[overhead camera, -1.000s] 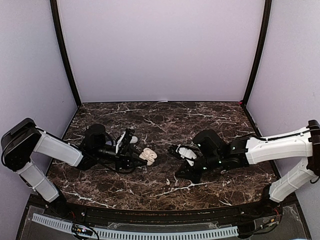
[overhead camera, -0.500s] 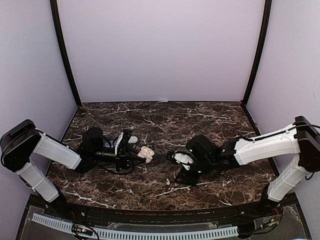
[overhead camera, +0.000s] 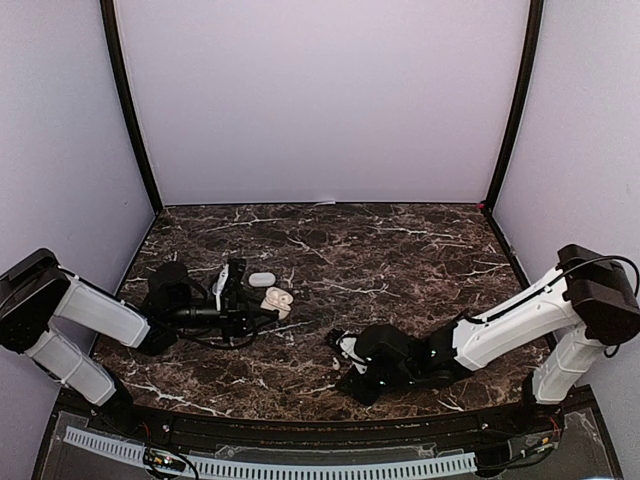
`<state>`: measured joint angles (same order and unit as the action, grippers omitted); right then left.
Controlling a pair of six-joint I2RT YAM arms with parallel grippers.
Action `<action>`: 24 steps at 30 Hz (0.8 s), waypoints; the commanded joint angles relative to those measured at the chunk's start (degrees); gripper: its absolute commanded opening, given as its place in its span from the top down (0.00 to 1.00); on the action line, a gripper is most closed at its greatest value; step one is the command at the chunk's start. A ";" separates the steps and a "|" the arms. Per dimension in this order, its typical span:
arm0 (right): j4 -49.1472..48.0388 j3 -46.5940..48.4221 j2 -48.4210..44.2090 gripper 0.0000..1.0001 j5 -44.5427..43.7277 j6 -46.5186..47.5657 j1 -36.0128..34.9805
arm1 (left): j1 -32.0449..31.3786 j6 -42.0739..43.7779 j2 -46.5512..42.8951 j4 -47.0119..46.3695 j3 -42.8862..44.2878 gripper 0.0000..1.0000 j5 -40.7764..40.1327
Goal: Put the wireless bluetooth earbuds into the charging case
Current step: Pick up the right earbud from the center of the board.
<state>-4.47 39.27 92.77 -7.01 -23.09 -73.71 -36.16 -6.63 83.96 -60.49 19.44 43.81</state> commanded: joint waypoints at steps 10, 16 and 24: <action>-0.45 4.40 9.37 0.62 -17.27 -7.58 -2.77 | 1.16 1.74 -4.54 -2.82 -2.39 0.85 0.48; 0.91 5.71 10.52 0.64 -18.77 -7.25 -2.39 | 1.27 1.37 -4.78 -2.77 -2.46 0.85 0.62; -0.51 4.70 9.08 0.80 -16.99 -6.39 -1.15 | 1.46 1.42 -4.08 -2.87 -1.87 0.85 1.45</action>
<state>-7.07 45.04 101.73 -24.14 -29.69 -75.77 -35.09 -5.69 80.47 -61.65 17.52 44.01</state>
